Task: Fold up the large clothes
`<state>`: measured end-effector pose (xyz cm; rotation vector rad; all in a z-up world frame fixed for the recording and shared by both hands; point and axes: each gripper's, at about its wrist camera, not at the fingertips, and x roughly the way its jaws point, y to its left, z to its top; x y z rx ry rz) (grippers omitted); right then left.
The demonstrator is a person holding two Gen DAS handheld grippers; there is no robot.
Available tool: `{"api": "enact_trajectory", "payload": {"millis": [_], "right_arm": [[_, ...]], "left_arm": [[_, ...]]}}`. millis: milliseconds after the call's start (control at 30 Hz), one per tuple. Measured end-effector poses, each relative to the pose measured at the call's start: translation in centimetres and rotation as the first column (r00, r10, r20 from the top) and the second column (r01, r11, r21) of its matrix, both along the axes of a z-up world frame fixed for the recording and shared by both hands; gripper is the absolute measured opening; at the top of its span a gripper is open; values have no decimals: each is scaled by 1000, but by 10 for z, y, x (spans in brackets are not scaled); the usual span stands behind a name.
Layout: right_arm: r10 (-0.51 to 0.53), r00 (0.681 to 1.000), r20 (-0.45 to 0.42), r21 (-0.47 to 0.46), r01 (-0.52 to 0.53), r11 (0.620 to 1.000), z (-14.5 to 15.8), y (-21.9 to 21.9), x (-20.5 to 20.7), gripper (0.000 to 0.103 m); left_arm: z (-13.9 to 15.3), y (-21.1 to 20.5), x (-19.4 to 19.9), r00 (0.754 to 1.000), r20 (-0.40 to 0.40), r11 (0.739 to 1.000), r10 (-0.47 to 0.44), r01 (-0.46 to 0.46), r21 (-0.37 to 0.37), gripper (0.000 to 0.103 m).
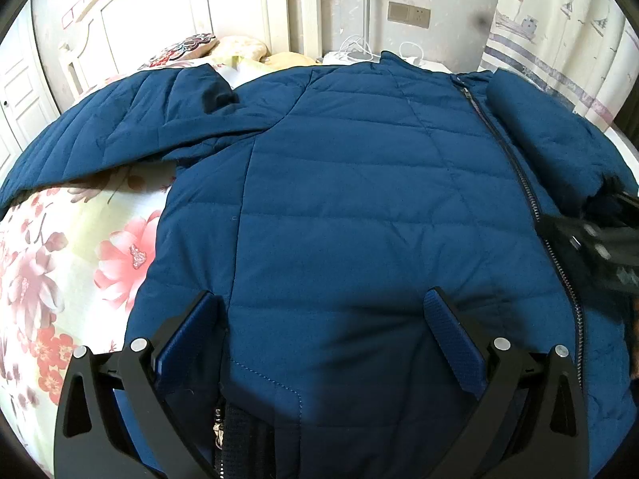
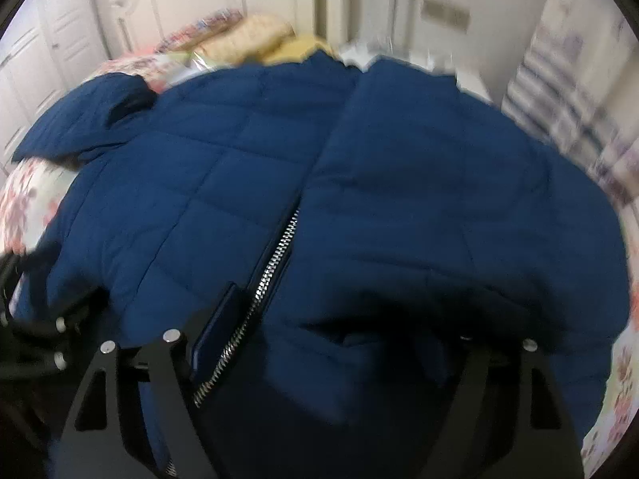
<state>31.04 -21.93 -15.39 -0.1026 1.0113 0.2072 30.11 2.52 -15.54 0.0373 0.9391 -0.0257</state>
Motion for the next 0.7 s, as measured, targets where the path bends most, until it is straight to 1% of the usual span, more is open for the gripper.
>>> {"api": "enact_trajectory", "payload": {"millis": [33,67,100,133,167,200,233,267,300,367,400,433,467,500,533,567,600,633,667,700], "right_arm": [[-10,1000,-5,16,10,1000,7,-6,-8,82],[-20,1000,6,53,20,998,19,-13,-27,82],[-20,999,37,105,16,994,33,-21,-45,82],[-25,996,89,173,9,985,49,-38,-65,82],[-65,988,139,231,32,972,61,-60,-82,84],[-117,980,161,266,71,961,68,-79,-86,86],[-202,964,173,318,139,938,73,-106,-88,87],[-286,944,166,379,207,902,73,-136,-85,87],[-366,921,136,440,274,855,68,-165,-79,87],[-458,887,66,484,372,792,57,-202,-66,86],[-473,879,57,489,388,781,52,-215,-56,84],[-479,876,56,486,395,780,49,-223,-42,82],[-478,877,52,484,397,780,46,-221,-34,81],[-467,884,27,486,397,779,40,-222,-22,79],[-452,892,9,482,392,784,34,-214,-10,67],[-426,905,-23,461,387,798,29,-205,0,54],[-411,911,-38,414,389,823,28,-194,5,47],[-398,917,-16,386,373,844,32,-183,7,28],[-361,932,43,398,315,862,45,-168,3,16],[-318,943,97,430,249,868,59,-150,-1,15]], "left_arm": [[0,0,0,1000,0,1000,0,0,2,99],[0,0,0,1000,0,1000,0,0,3,99],[0,0,0,1000,0,1000,0,0,4,99],[0,0,-1,1000,0,1000,1,-1,5,99],[0,0,-1,1000,1,1000,1,-1,8,99],[0,-1,-1,1000,1,1000,1,-1,14,99],[0,-1,-1,1000,1,1000,1,-1,21,99],[0,-2,0,1000,2,1000,1,-1,26,99],[0,-3,0,1000,3,1000,2,-2,29,99],[0,-3,0,1000,4,999,3,-4,33,99],[0,-4,0,1000,4,999,3,-4,33,99],[0,-4,0,1000,4,999,4,-4,34,99],[0,-4,0,1000,4,999,4,-4,35,99],[0,-4,0,1000,4,999,4,-4,36,99],[0,-4,0,1000,4,999,4,-4,37,99],[0,-5,0,1000,4,999,4,-4,38,99],[0,-5,0,1000,4,999,4,-4,39,99],[0,-5,1,1000,4,999,4,-4,39,99],[-1,-4,1,1000,4,999,5,-5,37,99],[-1,-4,1,1000,4,999,6,-7,34,99]]}}
